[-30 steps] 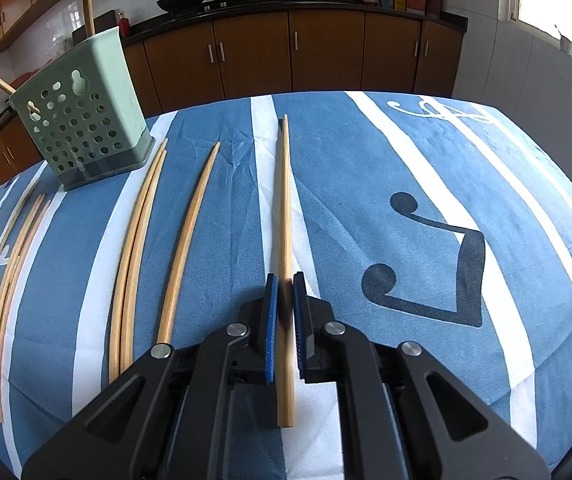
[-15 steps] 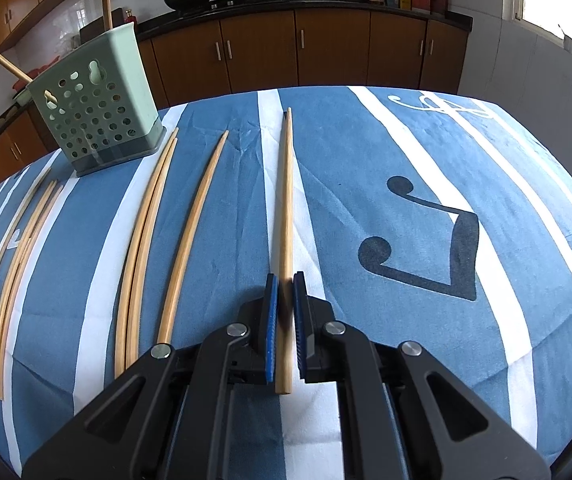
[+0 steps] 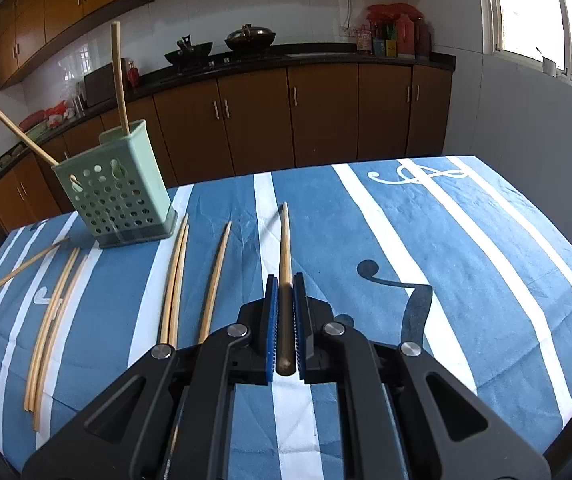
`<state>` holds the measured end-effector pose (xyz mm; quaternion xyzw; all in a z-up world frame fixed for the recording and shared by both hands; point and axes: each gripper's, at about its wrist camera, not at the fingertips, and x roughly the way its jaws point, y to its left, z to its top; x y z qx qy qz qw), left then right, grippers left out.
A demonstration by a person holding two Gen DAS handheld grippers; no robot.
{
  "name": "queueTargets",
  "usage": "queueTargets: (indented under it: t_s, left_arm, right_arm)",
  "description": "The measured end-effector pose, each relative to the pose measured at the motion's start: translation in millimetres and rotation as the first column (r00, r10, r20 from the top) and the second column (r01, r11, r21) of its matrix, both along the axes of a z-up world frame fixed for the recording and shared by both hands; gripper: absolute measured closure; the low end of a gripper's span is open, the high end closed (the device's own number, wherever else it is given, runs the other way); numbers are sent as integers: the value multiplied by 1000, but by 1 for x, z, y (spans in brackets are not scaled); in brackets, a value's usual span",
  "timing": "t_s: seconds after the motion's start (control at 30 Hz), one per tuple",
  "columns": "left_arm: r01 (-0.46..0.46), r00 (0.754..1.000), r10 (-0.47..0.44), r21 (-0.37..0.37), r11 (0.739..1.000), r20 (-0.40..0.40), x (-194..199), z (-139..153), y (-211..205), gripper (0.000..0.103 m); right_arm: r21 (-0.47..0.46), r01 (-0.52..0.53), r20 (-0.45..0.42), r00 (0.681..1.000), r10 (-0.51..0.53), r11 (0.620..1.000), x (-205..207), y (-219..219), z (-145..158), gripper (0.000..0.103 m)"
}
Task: Organize utensils
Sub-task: 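Raise both held chopsticks upright and carry them over the green basket, then insert both chopsticks into the green basket and open both tools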
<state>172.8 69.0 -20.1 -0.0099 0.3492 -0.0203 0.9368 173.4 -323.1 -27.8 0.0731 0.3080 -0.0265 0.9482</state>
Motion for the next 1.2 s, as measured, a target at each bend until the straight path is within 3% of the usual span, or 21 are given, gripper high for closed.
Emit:
queueTargets:
  t_s: [0.37,0.7,1.0,1.2]
  left_arm:
    - [-48,987,59,-74,996,149,-10,55,12,95]
    - [-49,983,62,-76,996,174,-9,67,14,96]
    - [7,970,5,-50,999,244,-12,102,2,96]
    - [79,957,-60,-58,995,283,-16,133,-16,96]
  right_arm:
    - [28,12,121,992,-15,1000,-10,-3,32,95]
    - [32,14,165,986,-19,999,-11,-7,44,95]
    - [29,-7,236,972,0,1000,-12,-3,78,95]
    - [86,-78,292,955,50,993,-16,3,108,95]
